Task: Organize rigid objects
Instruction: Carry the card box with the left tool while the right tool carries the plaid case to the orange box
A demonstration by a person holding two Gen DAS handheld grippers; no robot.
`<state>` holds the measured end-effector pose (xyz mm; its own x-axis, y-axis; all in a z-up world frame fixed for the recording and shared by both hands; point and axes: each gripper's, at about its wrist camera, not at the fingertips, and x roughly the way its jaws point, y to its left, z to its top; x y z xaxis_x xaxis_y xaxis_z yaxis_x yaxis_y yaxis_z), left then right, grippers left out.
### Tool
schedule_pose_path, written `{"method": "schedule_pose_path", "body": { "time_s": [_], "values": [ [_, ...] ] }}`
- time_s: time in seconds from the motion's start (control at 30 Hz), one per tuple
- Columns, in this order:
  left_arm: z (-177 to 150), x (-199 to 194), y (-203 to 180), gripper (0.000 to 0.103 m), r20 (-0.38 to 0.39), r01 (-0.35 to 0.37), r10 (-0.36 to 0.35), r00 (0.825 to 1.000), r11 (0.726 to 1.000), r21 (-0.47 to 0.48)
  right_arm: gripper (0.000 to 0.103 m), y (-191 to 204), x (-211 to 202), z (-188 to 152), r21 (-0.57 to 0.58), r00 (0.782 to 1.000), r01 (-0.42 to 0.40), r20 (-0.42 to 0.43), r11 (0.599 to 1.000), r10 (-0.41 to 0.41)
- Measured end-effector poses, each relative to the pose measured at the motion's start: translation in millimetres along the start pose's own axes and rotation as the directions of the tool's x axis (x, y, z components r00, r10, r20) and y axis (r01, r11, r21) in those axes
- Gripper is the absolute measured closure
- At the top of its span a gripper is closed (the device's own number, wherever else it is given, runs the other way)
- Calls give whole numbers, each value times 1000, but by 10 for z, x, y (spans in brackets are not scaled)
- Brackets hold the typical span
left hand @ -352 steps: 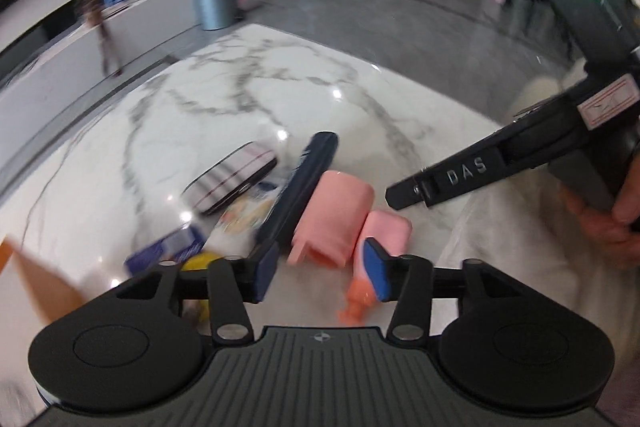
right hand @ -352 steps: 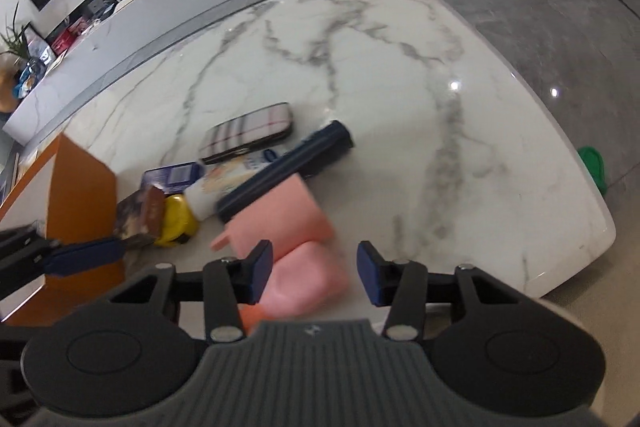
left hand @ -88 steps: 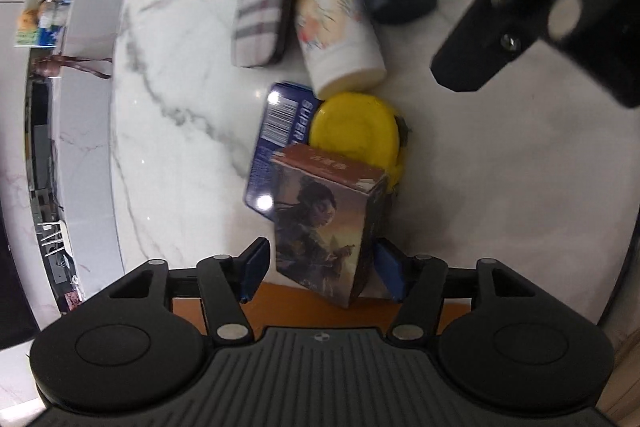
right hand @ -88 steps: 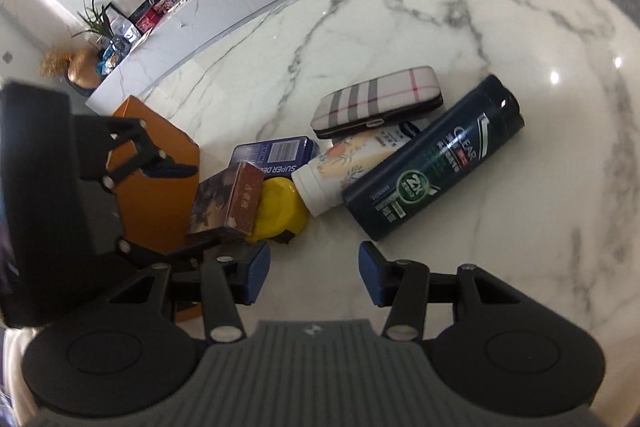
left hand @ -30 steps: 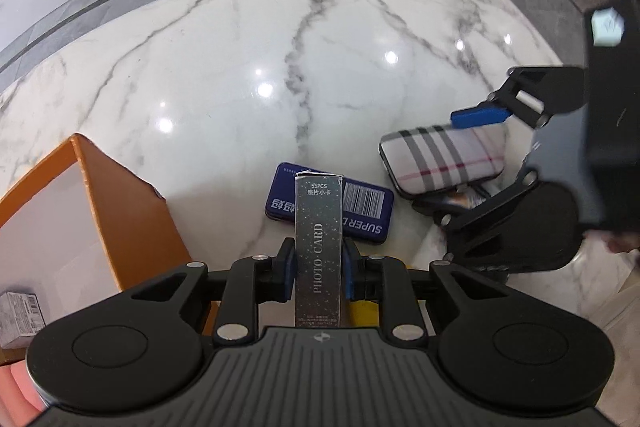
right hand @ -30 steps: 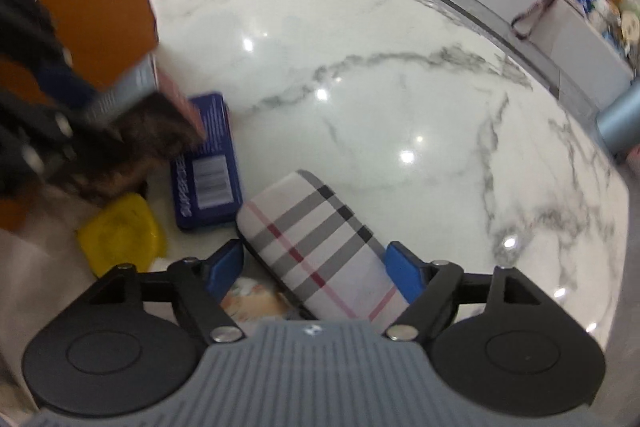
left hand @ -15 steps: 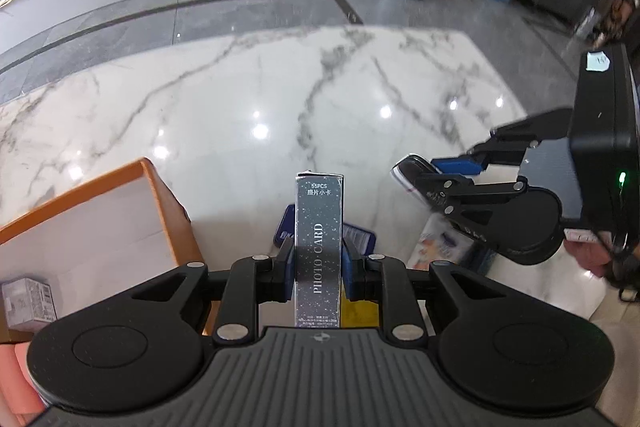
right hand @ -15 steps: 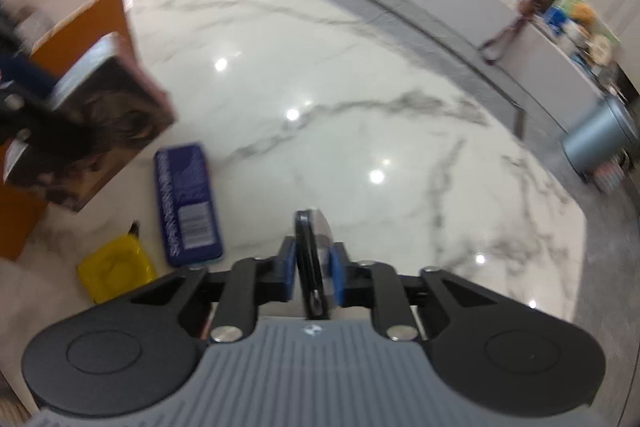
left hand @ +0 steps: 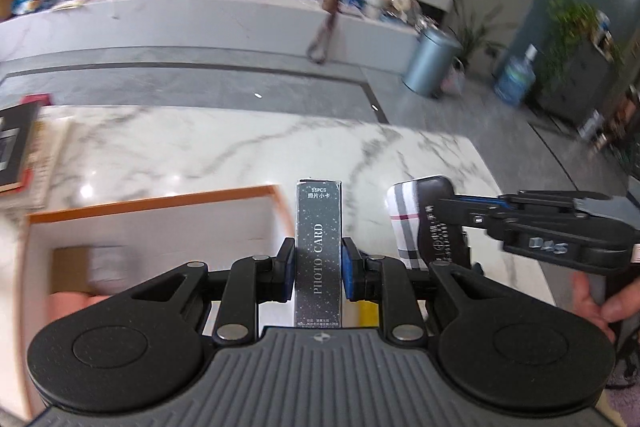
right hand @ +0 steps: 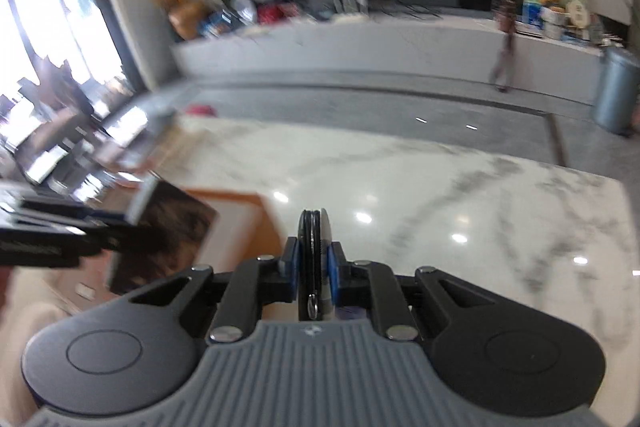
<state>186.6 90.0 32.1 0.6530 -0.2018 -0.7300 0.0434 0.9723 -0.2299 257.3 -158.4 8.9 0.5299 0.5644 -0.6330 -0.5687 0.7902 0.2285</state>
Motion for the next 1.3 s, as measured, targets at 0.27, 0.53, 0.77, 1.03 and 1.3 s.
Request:
{"method": "schedule_pose_path", "body": {
  "time_s": [0.27, 0.53, 0.77, 1.03, 1.3],
  "values": [
    [-91, -156, 722, 78, -6, -64, 64, 998, 991, -121, 89, 847, 294, 103, 75, 984, -178, -6, 981, 179],
    [-264, 483, 1216, 78, -127, -43, 20, 992, 982, -185, 89, 1115, 1203, -132, 198, 973, -129, -163, 972, 162],
    [-277, 1078, 1544, 78, -200, -42, -7, 980, 970, -239, 89, 1133, 1686, -90, 190, 967, -58, -233, 980, 103],
    [-347, 1318, 1839, 78, -207, 7, -86, 974, 934, -358, 89, 1051, 2120, -35, 200, 954, 6, -294, 980, 54],
    [-308, 1426, 1856, 78, -235, -17, -69, 969, 938, -347, 89, 971, 2348, -41, 231, 945, 25, -322, 973, 52]
  ]
}}
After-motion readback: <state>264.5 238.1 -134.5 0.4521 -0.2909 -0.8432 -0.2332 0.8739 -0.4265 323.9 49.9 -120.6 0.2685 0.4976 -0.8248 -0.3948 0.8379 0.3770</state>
